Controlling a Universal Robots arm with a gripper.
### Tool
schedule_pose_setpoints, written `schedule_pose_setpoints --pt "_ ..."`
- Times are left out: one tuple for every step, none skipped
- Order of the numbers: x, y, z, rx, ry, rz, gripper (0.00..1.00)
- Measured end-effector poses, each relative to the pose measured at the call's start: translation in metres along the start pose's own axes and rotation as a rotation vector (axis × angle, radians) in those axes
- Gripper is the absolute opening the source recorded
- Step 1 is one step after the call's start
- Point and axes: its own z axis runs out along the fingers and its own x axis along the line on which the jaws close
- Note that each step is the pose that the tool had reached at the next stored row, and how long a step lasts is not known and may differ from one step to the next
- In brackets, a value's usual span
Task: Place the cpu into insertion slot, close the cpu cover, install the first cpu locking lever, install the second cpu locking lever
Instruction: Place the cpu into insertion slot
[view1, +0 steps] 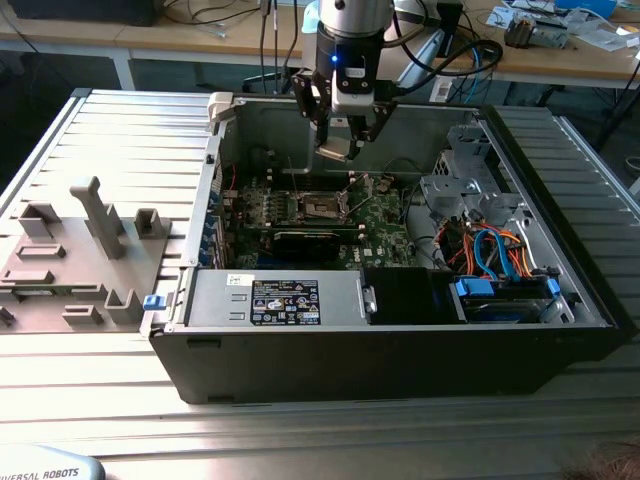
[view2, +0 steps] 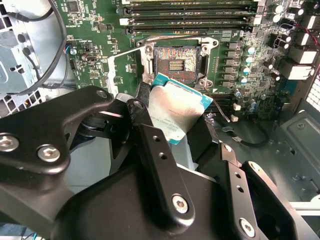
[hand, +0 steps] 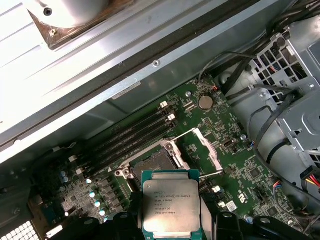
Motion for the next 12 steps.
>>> schedule_pose_setpoints --pt "0.0 0.0 0.0001 0.0 0.0 0.0 0.54" --pt "0.0 0.0 0.0002 -0.0001 -0.0001 0.001 0.54" --pt "0.0 0.0 0.0003 -0.0001 -0.0001 0.002 0.54" --pt "0.0 0.0 0.0004 -0.0001 -0.0002 0.003 0.54" --pt "0.0 0.0 0.0005 -0.0001 -0.0002 0.004 0.54" --pt "0.0 0.0 0.0005 -0.0001 -0.0003 0.005 0.54" --pt "0.0 0.0 0.0006 -0.0001 -0.0003 0.005 0.54" --pt "0.0 0.0 0.0006 -0.0001 -0.0004 0.006 0.54" --pt "0.0 0.0 0.0007 -0.0002 -0.0004 0.006 0.54" --pt "0.0 0.0 0.0008 -0.0002 -0.0004 0.007 0.54" --pt "0.0 0.0 0.0009 -0.0002 -0.0005 0.007 0.54" --pt "0.0 -0.0001 0.001 -0.0001 -0.0005 0.008 0.54"
